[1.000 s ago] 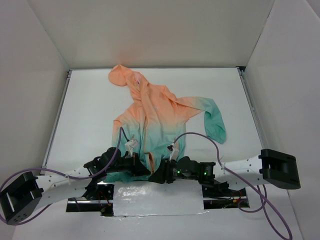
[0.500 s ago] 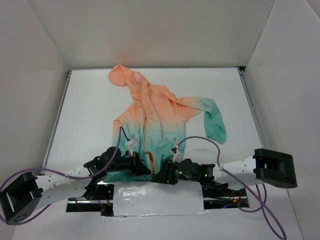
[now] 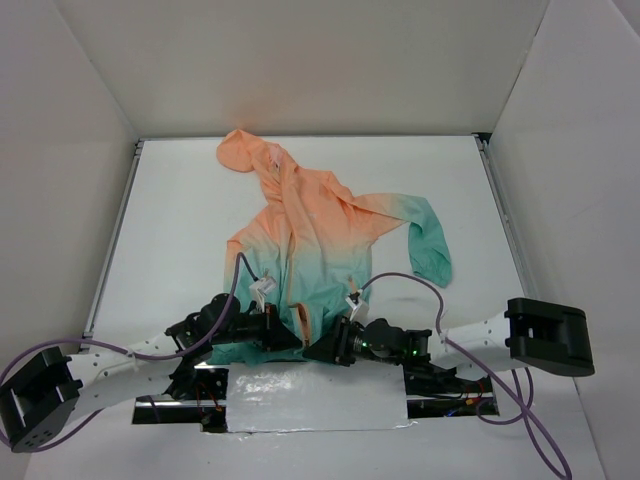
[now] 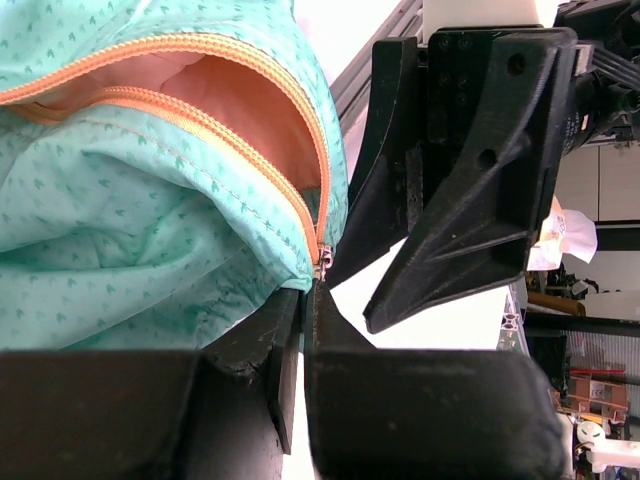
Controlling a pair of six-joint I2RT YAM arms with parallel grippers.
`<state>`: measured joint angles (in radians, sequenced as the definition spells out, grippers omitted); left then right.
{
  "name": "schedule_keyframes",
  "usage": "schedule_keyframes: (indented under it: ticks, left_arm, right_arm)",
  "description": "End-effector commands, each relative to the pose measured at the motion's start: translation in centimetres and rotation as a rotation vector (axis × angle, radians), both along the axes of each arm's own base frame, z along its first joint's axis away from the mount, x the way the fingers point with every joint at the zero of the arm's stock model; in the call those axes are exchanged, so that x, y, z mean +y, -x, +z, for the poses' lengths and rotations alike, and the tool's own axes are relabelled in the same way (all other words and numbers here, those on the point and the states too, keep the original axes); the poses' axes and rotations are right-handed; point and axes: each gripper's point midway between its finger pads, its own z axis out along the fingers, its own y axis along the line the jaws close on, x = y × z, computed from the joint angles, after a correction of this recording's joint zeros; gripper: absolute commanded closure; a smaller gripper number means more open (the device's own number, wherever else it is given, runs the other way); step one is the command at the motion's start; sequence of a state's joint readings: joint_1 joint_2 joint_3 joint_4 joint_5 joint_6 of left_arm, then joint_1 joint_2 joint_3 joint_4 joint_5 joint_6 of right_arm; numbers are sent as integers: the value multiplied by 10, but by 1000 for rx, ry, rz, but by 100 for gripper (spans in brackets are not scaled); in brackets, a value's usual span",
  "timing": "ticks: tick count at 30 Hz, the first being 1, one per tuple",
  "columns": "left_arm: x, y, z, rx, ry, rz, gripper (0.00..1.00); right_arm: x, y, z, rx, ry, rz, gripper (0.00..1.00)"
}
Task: Zip up the jacket
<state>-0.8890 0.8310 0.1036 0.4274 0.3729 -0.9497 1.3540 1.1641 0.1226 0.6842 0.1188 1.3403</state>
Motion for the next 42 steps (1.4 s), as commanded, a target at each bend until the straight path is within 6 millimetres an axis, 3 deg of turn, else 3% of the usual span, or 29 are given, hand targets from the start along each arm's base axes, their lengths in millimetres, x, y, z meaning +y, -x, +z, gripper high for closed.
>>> schedule_keyframes:
  ticks: [1,21,33,42]
  left_arm:
    - [-8,-1,21,-33,62,-18,96]
    - [-12,-1,24,-36,77,-35,96]
    - [-14,-3,27,-37,78,-33,96]
    - [-15,-3,25,-31,73,-37,96]
  right_arm:
    - [10,-6,22,-46,-83,-16,53]
    - [14,-14,20,-52,-78,-62,61]
    - [16,-14,13,-27,-56,-76,53]
    - [12,-15,16,-42,-78,-80,59]
